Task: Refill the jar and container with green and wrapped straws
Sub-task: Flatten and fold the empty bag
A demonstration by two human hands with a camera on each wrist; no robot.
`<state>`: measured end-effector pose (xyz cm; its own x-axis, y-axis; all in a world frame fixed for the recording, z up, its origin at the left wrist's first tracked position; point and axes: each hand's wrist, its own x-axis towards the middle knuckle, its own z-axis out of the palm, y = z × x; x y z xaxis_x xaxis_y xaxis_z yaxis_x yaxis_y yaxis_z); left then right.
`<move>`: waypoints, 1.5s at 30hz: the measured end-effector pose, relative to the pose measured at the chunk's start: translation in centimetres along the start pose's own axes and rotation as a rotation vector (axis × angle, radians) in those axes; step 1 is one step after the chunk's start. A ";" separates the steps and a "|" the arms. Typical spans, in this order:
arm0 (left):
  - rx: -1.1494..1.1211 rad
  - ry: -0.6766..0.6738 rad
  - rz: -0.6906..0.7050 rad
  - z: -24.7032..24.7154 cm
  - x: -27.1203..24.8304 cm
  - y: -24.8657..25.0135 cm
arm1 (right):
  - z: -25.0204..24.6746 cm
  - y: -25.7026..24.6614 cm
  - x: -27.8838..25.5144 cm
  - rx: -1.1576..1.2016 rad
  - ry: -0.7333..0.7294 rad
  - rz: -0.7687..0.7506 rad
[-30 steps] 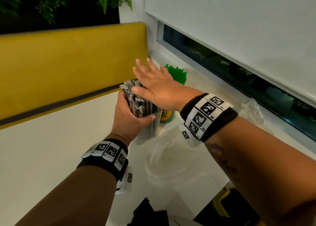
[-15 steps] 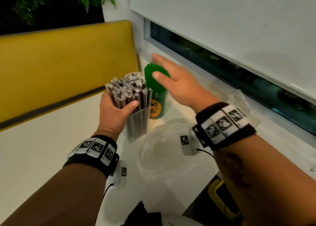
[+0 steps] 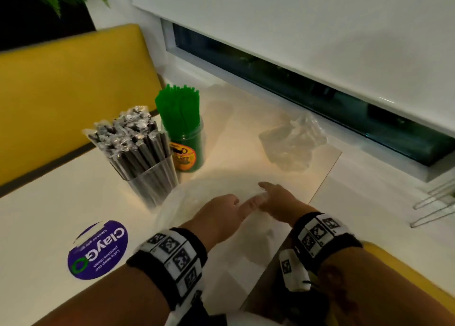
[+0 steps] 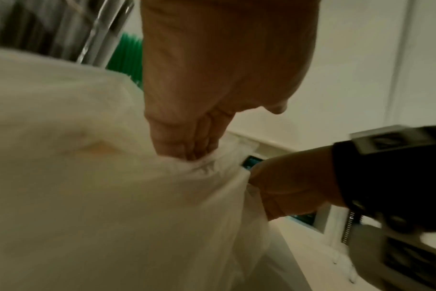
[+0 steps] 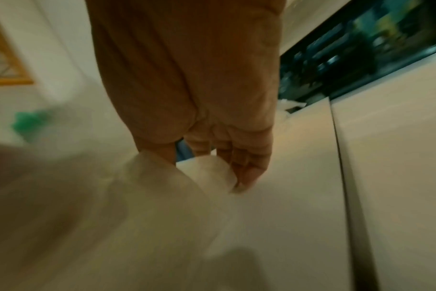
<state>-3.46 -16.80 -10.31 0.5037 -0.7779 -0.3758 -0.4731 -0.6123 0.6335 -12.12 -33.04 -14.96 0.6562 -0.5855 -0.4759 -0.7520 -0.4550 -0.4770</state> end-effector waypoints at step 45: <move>-0.724 -0.205 -0.097 1.0 5.6 -2.1 | -3.6 -2.5 4.0 0.084 -0.002 -0.200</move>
<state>-0.33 -20.04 -14.44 0.3409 -0.7792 -0.5259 0.1953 -0.4885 0.8504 -7.81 -36.65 -13.06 0.7921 -0.4876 -0.3671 -0.5988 -0.5042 -0.6222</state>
